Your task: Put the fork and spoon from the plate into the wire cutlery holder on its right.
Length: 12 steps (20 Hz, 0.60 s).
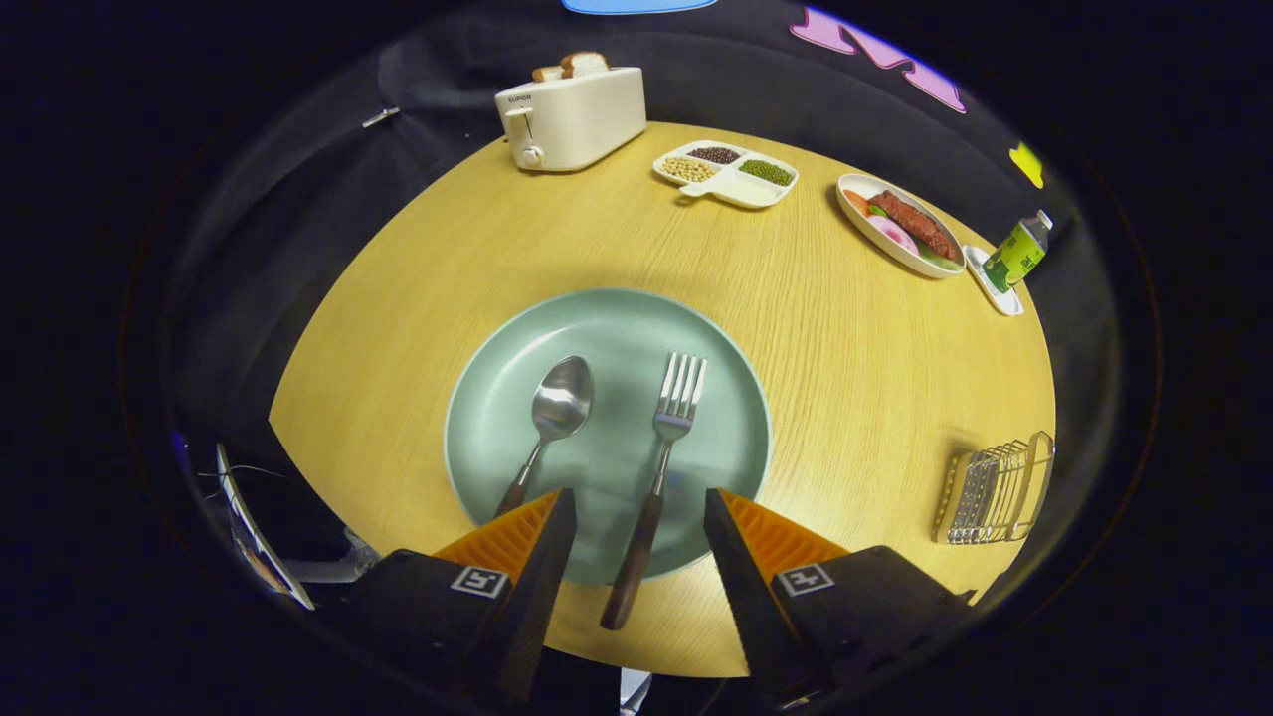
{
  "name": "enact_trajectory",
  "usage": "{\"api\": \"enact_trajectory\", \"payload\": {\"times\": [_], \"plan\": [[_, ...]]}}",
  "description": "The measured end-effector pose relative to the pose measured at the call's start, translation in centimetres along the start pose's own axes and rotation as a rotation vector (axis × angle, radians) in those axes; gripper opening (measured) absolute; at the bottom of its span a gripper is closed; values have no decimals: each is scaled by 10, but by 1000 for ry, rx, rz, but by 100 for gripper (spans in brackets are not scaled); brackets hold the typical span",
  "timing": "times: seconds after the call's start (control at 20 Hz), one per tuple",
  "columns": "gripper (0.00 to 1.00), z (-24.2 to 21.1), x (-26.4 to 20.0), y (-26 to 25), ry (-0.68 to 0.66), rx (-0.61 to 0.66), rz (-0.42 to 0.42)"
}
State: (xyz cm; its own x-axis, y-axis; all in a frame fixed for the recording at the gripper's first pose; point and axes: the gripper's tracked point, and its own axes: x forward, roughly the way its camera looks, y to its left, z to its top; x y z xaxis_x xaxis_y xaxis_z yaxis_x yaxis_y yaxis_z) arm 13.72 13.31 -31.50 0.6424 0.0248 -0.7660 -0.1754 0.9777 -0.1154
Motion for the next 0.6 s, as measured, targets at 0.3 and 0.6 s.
{"api": "enact_trajectory", "payload": {"times": [0.3, 0.6], "plan": [[56, -22, 26, -2, 154, 13, -44], [18, -15, 32, -4, 201, 78, -44]]}}
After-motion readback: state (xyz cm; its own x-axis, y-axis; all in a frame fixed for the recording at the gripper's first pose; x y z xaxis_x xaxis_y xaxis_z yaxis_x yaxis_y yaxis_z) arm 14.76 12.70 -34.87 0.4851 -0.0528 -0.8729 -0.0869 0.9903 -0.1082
